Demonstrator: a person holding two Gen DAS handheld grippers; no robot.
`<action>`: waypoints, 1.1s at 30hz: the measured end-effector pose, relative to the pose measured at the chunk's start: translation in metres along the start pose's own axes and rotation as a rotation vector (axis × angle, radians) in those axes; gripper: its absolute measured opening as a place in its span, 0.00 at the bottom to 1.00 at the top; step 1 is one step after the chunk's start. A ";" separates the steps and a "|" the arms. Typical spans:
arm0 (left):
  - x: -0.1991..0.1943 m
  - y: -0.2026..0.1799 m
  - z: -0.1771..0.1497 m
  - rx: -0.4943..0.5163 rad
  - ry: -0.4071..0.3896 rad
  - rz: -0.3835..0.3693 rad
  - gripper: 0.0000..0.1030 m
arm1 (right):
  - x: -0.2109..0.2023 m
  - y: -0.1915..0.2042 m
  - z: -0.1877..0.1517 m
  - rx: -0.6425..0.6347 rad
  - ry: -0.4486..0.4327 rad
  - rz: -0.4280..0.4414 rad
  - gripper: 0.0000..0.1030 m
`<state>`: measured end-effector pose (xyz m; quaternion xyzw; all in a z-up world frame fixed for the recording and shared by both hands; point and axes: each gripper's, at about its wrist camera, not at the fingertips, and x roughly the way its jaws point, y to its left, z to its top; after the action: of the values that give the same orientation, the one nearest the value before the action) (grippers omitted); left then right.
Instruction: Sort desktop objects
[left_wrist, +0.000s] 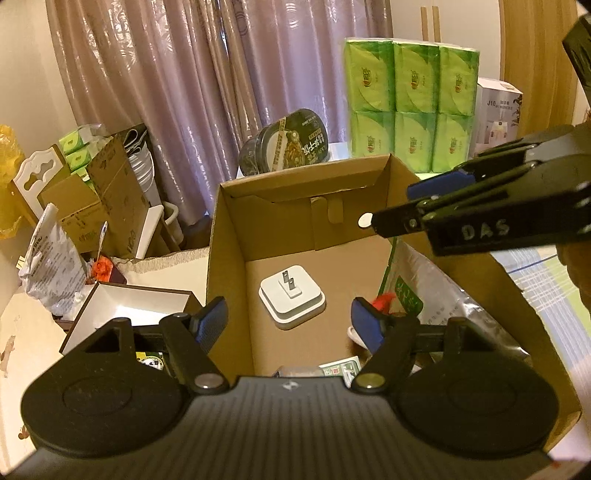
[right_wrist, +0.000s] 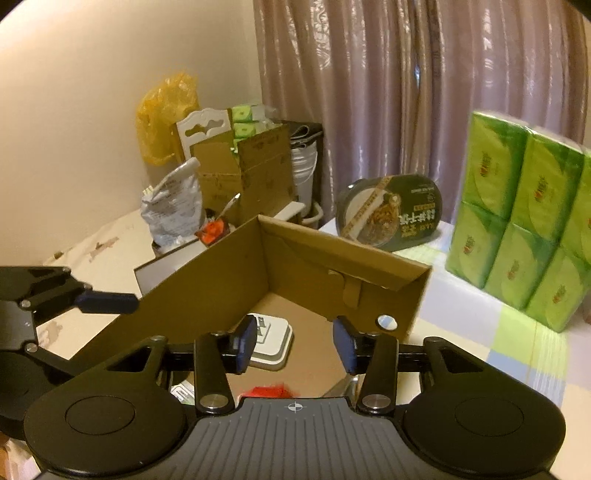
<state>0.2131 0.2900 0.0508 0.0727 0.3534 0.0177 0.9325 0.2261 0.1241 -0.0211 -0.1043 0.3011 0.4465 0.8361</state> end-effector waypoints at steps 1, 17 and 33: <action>-0.001 0.000 -0.001 -0.003 0.000 -0.001 0.68 | -0.002 -0.002 -0.001 0.007 0.002 -0.003 0.44; -0.066 -0.006 -0.022 -0.132 -0.015 -0.022 0.77 | -0.097 -0.002 -0.039 0.235 0.010 0.011 0.85; -0.178 -0.031 -0.053 -0.197 -0.026 0.040 0.96 | -0.198 0.047 -0.078 0.279 0.028 -0.040 0.98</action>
<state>0.0437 0.2509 0.1240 -0.0122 0.3366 0.0699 0.9390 0.0724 -0.0187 0.0396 0.0007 0.3697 0.3821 0.8470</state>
